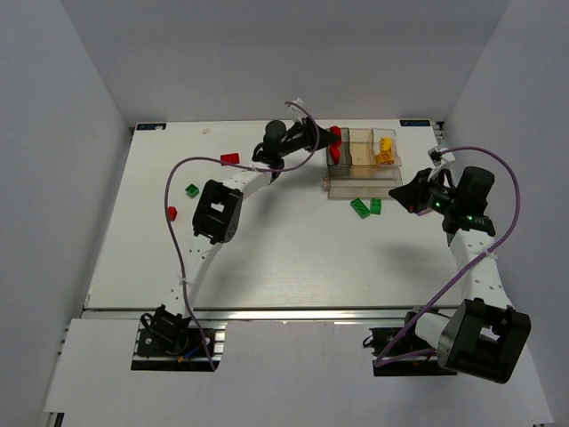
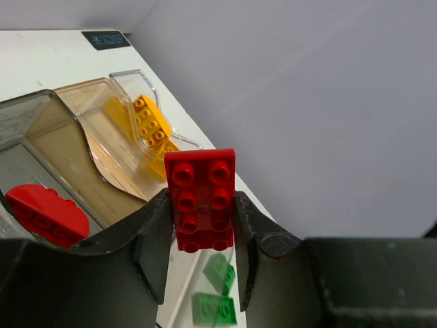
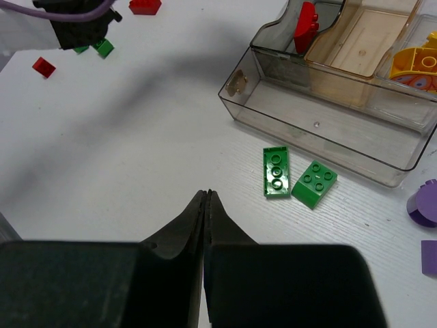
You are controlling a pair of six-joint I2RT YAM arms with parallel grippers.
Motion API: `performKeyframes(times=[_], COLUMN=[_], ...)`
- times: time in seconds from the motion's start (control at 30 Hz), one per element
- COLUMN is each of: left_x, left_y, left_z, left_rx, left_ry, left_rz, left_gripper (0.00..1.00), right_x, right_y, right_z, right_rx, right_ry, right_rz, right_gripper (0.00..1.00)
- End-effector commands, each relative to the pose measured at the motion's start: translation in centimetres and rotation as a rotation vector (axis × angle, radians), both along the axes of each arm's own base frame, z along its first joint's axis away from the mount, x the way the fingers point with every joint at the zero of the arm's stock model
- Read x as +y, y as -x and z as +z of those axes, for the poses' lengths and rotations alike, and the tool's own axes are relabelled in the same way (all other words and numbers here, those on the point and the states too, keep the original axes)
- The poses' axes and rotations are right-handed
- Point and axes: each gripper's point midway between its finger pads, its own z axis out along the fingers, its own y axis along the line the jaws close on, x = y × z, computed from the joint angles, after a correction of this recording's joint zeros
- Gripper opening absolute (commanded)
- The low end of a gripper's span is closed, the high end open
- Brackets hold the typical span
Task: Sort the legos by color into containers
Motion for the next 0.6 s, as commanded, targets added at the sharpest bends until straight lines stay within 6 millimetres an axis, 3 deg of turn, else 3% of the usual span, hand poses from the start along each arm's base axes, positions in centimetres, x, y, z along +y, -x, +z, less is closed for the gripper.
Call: performKeyframes(times=[0.0, 0.2, 0.27, 0.4, 0.57], left_x=[-0.3, -0.8, -0.7, -0.4, -0.5], left_y=[-1.4, -3.0, -3.4, -4.0, -4.2], left_z=[4.4, 1.5, 0.7, -0.1, -1.5], left_rx=[-0.125, -0.093, -0.082, -0.065, -0.029], left_ry=[0.06, -0.003, -0.025, -0.051, -0.074], left_rz=[0.109, 0.22, 0.241, 0.274, 0.272], left_gripper=[0.12, 0.19, 0.26, 0.48, 0.65], right_x=[0.0, 0.0, 0.0, 0.0, 0.2], right_y=[-0.4, -0.5, -0.4, -0.4, -0.3], right_z=[1.8, 1.9, 1.9, 2.0, 2.2], right_rx=[-0.048, -0.051, -0.049, -0.053, -0.059], right_ry=[-0.003, -0.002, -0.002, -0.001, -0.002], right_rz=[0.015, 0.017, 0.019, 0.021, 0.03], right_gripper=[0.0, 0.0, 0.0, 0.01, 0.08])
